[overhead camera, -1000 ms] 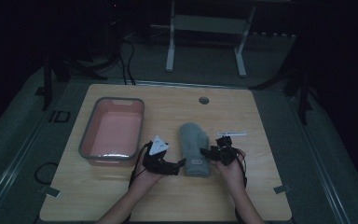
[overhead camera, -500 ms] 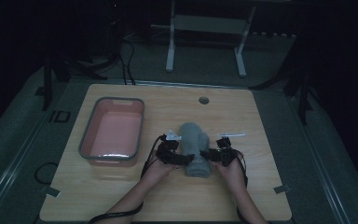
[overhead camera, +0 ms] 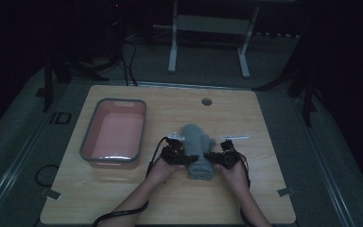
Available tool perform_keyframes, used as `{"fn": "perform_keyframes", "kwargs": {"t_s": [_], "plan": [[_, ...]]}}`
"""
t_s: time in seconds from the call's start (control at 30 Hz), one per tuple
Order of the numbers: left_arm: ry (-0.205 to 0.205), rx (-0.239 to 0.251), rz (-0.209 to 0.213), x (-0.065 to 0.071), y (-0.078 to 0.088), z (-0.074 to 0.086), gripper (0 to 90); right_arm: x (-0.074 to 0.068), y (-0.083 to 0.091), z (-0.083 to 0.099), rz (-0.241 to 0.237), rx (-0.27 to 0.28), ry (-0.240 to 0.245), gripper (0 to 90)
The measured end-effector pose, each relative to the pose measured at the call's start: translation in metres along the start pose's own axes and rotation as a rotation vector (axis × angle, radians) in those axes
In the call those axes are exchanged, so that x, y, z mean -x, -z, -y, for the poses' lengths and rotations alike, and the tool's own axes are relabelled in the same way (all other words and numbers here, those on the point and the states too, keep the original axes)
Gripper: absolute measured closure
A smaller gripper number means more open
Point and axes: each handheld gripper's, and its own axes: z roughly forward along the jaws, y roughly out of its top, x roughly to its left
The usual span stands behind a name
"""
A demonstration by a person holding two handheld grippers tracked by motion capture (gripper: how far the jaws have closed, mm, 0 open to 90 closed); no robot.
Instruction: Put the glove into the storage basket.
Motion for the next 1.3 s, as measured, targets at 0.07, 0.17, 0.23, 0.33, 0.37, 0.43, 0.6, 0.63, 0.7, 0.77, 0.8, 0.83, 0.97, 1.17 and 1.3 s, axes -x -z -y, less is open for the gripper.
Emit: {"fn": "perform_keyframes", "kwargs": {"t_s": [0.07,0.17,0.23,0.33,0.37,0.43,0.6,0.63,0.7,0.77,0.8,0.83,0.97,1.17,1.3], "plan": [[-0.037,-0.001,-0.002,0.003,0.000,-0.002,62.5,-0.001,0.000,0.000,0.001,0.005,0.002,74.0],[-0.038,-0.005,0.000,0.006,0.002,-0.005,74.0,-0.004,0.002,0.000,0.017,0.017,0.003,76.6],[-0.047,-0.010,0.003,0.007,0.005,-0.006,77.0,-0.005,0.003,-0.001,0.022,0.019,0.004,77.6],[-0.072,-0.013,-0.002,0.010,0.009,-0.009,78.6,-0.010,0.007,-0.003,0.031,0.021,0.026,78.5],[-0.073,-0.012,0.002,0.011,0.010,-0.011,78.6,-0.012,0.009,-0.004,0.038,0.021,0.033,78.8],[-0.089,-0.008,0.001,0.013,0.015,-0.014,78.7,-0.018,0.013,-0.007,0.052,0.022,0.057,79.0],[-0.131,0.023,0.006,0.018,0.034,-0.026,78.6,-0.032,0.026,-0.016,0.045,0.055,0.099,79.7],[-0.136,0.028,0.011,0.019,0.038,-0.028,78.6,-0.034,0.028,-0.019,0.035,0.062,0.102,79.7],[-0.148,0.035,0.008,0.021,0.046,-0.033,78.7,-0.039,0.033,-0.024,0.028,0.071,0.116,79.7],[-0.168,0.035,0.004,0.022,0.053,-0.038,78.7,-0.046,0.036,-0.029,0.029,0.081,0.126,79.8],[-0.174,0.034,0.001,0.023,0.057,-0.040,78.7,-0.049,0.038,-0.032,0.028,0.086,0.135,79.7],[-0.177,0.032,0.002,0.023,0.060,-0.043,78.7,-0.052,0.039,-0.034,0.026,0.093,0.139,79.7],[-0.207,0.028,-0.010,0.023,0.078,-0.054,78.8,-0.064,0.042,-0.045,0.016,0.110,0.156,79.7],[-0.266,0.032,-0.034,0.022,0.104,-0.061,78.7,-0.086,0.042,-0.061,0.010,0.119,0.194,79.7],[-0.259,0.049,-0.042,0.017,0.122,-0.065,78.7,-0.101,0.040,-0.072,-0.001,0.130,0.209,79.8]]}}
